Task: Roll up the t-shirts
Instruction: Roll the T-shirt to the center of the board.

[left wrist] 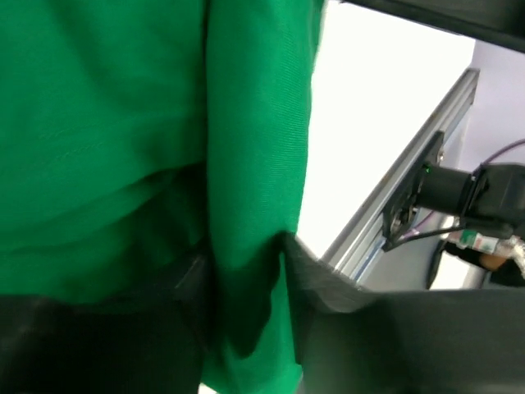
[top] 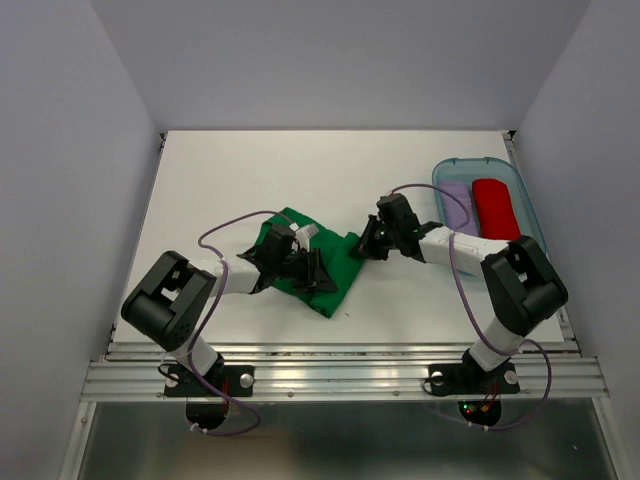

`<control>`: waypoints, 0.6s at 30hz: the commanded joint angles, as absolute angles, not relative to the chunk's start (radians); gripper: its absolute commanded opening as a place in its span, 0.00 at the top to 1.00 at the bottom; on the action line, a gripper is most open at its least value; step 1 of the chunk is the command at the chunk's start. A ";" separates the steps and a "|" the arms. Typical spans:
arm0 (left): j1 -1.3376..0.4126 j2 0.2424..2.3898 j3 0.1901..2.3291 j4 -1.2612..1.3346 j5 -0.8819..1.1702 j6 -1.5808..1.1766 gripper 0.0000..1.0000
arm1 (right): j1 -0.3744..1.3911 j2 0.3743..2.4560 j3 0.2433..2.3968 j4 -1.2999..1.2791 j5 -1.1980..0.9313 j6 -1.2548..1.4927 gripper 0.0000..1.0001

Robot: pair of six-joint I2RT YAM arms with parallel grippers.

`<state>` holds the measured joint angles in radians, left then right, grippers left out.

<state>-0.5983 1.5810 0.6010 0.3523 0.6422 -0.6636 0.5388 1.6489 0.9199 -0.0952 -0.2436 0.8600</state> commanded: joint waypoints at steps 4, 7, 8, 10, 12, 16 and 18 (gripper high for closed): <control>-0.592 1.491 0.655 0.180 0.552 -0.586 0.27 | 0.583 1.721 0.999 -0.023 -0.253 0.856 0.99; -0.592 1.444 0.681 0.083 0.493 -0.558 0.16 | 0.583 1.743 1.005 -0.015 -0.249 0.861 0.99; -0.594 1.428 0.687 0.060 0.476 -0.552 0.15 | 0.583 1.747 1.005 -0.015 -0.245 0.861 0.99; -0.592 1.387 0.709 0.009 0.427 -0.538 0.11 | 0.583 1.756 1.008 -0.015 -0.241 0.859 0.99; -0.592 1.341 0.727 -0.087 0.378 -0.523 0.11 | 0.583 1.766 1.015 -0.018 -0.244 0.853 0.99; -0.594 1.272 0.745 -0.150 0.313 -0.518 0.14 | 0.583 1.746 1.026 -0.038 -0.244 0.841 0.99; -0.592 1.249 0.747 -0.155 0.305 -0.520 0.22 | 0.583 1.717 1.028 -0.051 -0.232 0.835 0.99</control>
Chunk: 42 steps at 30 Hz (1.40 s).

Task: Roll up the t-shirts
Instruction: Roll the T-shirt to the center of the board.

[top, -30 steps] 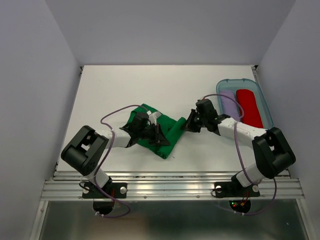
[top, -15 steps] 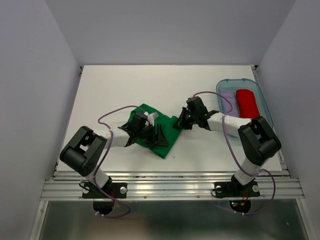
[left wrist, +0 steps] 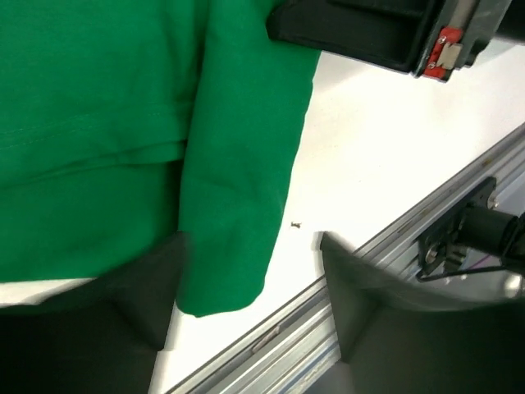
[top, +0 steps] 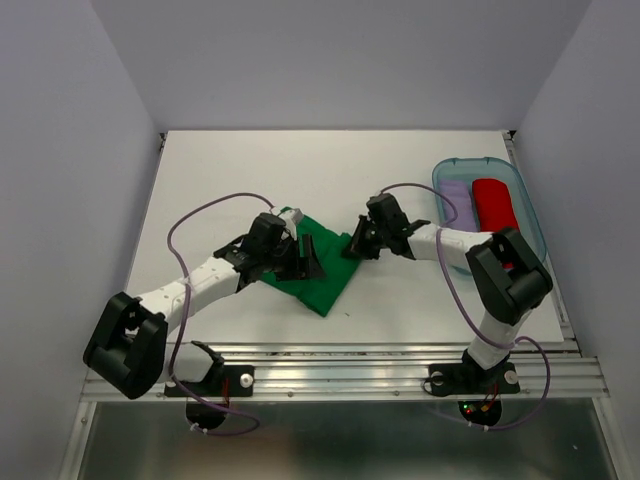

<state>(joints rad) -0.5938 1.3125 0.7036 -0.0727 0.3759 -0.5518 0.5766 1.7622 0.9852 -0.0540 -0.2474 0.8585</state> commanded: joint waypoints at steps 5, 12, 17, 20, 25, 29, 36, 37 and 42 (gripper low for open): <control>-0.604 1.256 0.729 -0.097 0.354 -0.545 0.96 | 0.583 1.655 1.031 -0.103 -0.166 0.828 0.98; -0.634 1.321 0.707 -0.055 0.365 -0.557 1.00 | 0.562 1.684 1.037 -0.109 -0.141 0.818 0.98; -0.634 1.399 0.672 -0.043 0.316 -0.583 1.00 | 0.552 1.781 1.098 -0.113 -0.138 0.781 0.98; -0.634 1.442 0.638 -0.020 0.307 -0.601 1.00 | 0.543 1.836 1.130 -0.124 -0.132 0.761 0.98; -0.635 1.448 0.611 -0.023 0.305 -0.601 1.00 | 0.543 1.902 1.173 -0.169 -0.120 0.729 0.98; -0.635 1.417 0.641 -0.080 0.292 -0.580 1.00 | 0.543 1.884 1.204 -0.216 -0.112 0.698 0.98; -0.635 1.342 0.856 -0.262 0.175 -0.506 1.00 | 0.543 1.740 1.201 -0.258 -0.083 0.689 0.98; -0.638 1.335 0.873 -0.294 0.155 -0.500 1.00 | 0.543 1.702 1.187 -0.262 -0.074 0.695 0.96; -0.733 1.318 0.949 -0.394 -0.068 -0.472 1.00 | 0.534 1.585 1.076 -0.258 -0.060 0.733 0.88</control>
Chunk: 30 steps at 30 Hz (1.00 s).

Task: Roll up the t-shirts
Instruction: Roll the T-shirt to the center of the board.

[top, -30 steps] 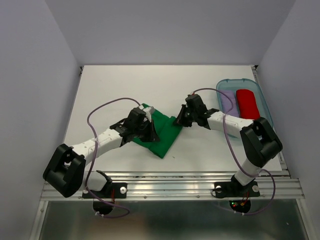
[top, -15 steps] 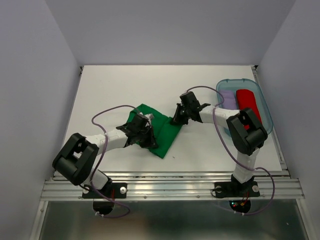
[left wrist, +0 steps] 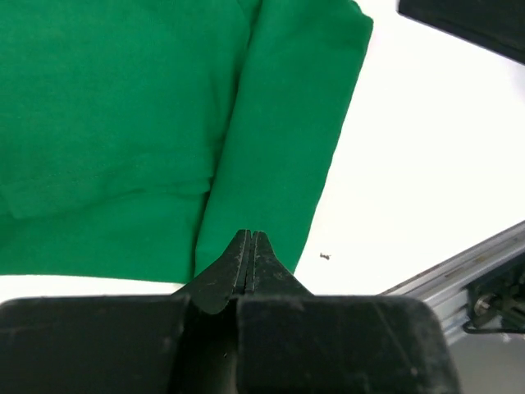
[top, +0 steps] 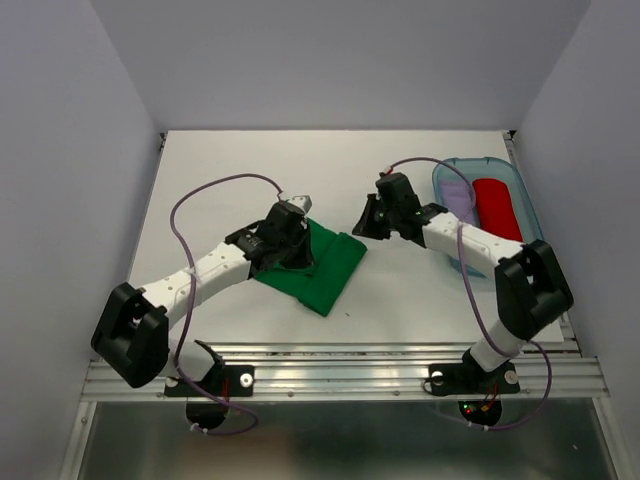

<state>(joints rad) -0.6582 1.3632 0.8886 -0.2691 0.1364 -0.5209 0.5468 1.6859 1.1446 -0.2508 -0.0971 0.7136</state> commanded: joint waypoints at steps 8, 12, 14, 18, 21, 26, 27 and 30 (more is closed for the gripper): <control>-0.934 1.371 0.980 -0.452 -0.181 -0.518 1.00 | 0.534 1.467 0.868 -0.218 -0.095 0.793 0.85; -1.028 1.468 1.006 -0.482 -0.297 -0.557 0.74 | 0.534 1.451 0.807 -0.181 -0.133 0.825 0.85; -1.060 1.494 1.022 -0.506 -0.337 -0.569 0.63 | 0.534 1.442 0.801 -0.181 -0.132 0.827 0.82; -1.141 1.578 1.074 -0.532 -0.409 -0.572 0.57 | 0.534 1.437 0.801 -0.181 -0.129 0.825 0.79; -1.170 1.638 1.101 -0.554 -0.442 -0.577 0.57 | 0.534 1.440 0.804 -0.183 -0.130 0.825 0.79; -1.203 1.687 1.120 -0.557 -0.472 -0.577 0.57 | 0.534 1.430 0.805 -0.186 -0.130 0.822 0.78; -1.203 1.703 1.120 -0.557 -0.474 -0.575 0.57 | 0.534 1.428 0.804 -0.186 -0.130 0.821 0.78; -1.203 1.733 1.117 -0.545 -0.469 -0.571 0.57 | 0.534 1.425 0.804 -0.187 -0.130 0.819 0.77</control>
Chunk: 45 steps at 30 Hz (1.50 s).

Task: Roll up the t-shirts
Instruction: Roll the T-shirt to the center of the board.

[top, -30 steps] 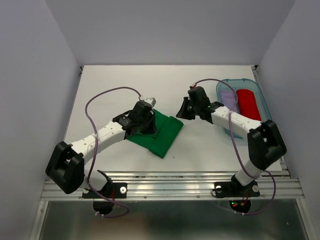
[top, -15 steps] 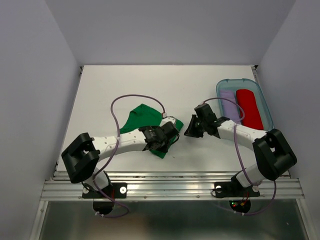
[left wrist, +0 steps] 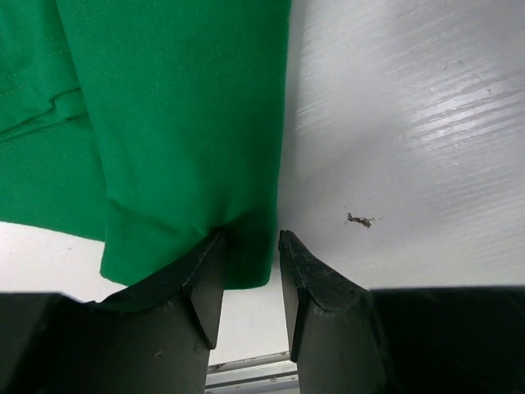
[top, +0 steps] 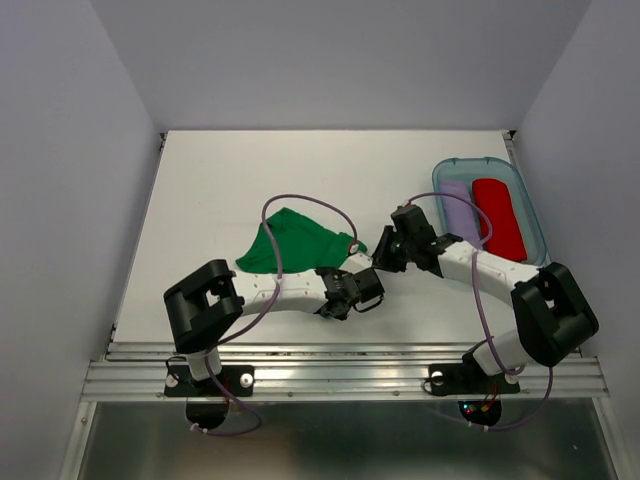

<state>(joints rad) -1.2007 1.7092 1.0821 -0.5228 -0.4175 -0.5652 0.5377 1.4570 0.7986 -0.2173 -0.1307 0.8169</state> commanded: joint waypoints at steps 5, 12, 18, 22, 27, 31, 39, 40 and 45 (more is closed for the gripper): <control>-1.201 1.775 1.106 -0.531 -0.463 -0.568 0.53 | 0.534 1.427 0.798 -0.189 -0.133 0.825 0.74; -1.180 1.767 1.075 -0.465 -0.430 -0.554 0.80 | 0.534 1.424 0.773 -0.175 -0.170 0.833 0.53; -1.117 1.597 0.979 -0.304 -0.200 -0.496 1.00 | 0.534 1.431 0.758 -0.092 -0.245 0.873 0.10; -1.049 1.510 0.924 -0.223 -0.092 -0.482 1.00 | 0.534 1.480 0.736 0.041 -0.308 0.936 0.07; -0.996 1.445 0.865 -0.178 -0.006 -0.488 1.00 | 0.534 1.549 0.729 0.146 -0.345 0.986 0.07; -0.974 1.422 0.839 -0.150 0.037 -0.494 1.00 | 0.534 1.591 0.727 0.201 -0.357 1.018 0.08; -0.968 1.424 0.827 -0.124 0.067 -0.497 1.00 | 0.543 1.696 0.752 0.336 -0.362 1.061 0.23; -0.966 1.424 0.825 -0.123 0.069 -0.497 1.00 | 0.543 1.707 0.753 0.350 -0.359 1.074 0.26; -0.962 1.401 0.816 -0.124 0.074 -0.494 1.00 | 0.543 1.776 0.781 0.410 -0.356 1.092 0.68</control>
